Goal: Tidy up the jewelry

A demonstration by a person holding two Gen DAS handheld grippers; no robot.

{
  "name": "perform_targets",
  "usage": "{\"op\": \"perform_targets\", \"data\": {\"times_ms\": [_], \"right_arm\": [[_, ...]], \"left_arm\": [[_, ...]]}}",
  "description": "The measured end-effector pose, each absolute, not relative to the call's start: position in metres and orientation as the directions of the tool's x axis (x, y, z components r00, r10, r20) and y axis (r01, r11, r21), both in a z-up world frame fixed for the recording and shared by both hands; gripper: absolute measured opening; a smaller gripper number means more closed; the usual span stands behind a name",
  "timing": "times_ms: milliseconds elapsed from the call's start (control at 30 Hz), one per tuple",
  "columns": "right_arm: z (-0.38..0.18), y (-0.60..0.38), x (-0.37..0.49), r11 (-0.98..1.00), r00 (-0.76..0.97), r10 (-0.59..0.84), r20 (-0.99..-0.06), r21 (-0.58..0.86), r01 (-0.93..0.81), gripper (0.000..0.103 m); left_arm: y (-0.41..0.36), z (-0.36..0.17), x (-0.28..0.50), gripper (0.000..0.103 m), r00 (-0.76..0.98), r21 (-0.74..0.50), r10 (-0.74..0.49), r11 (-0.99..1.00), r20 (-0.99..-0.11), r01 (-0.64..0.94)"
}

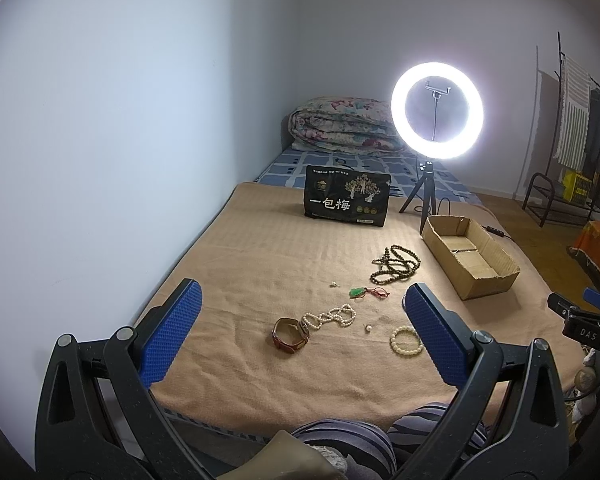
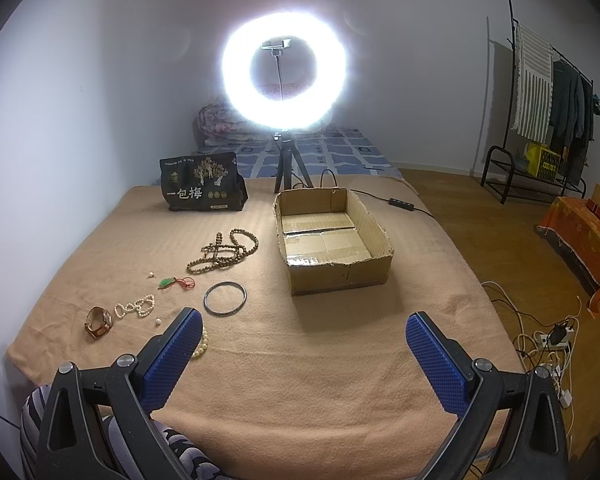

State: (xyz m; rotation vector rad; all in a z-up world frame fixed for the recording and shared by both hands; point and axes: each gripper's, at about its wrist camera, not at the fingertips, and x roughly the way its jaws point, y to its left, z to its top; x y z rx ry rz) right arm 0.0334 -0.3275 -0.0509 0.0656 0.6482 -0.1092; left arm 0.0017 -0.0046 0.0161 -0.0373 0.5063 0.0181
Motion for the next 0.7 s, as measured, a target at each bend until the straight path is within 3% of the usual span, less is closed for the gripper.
{"op": "perform_targets", "data": {"times_ms": [700], "right_arm": [[-0.057, -0.327, 0.043, 0.993, 0.778, -0.076, -0.624, 0.027, 0.118, 0.103]], "left_arm": [[-0.005, 0.004, 0.009, 0.103, 0.863, -0.031, 0.009, 0.999, -0.505, -0.028]]}}
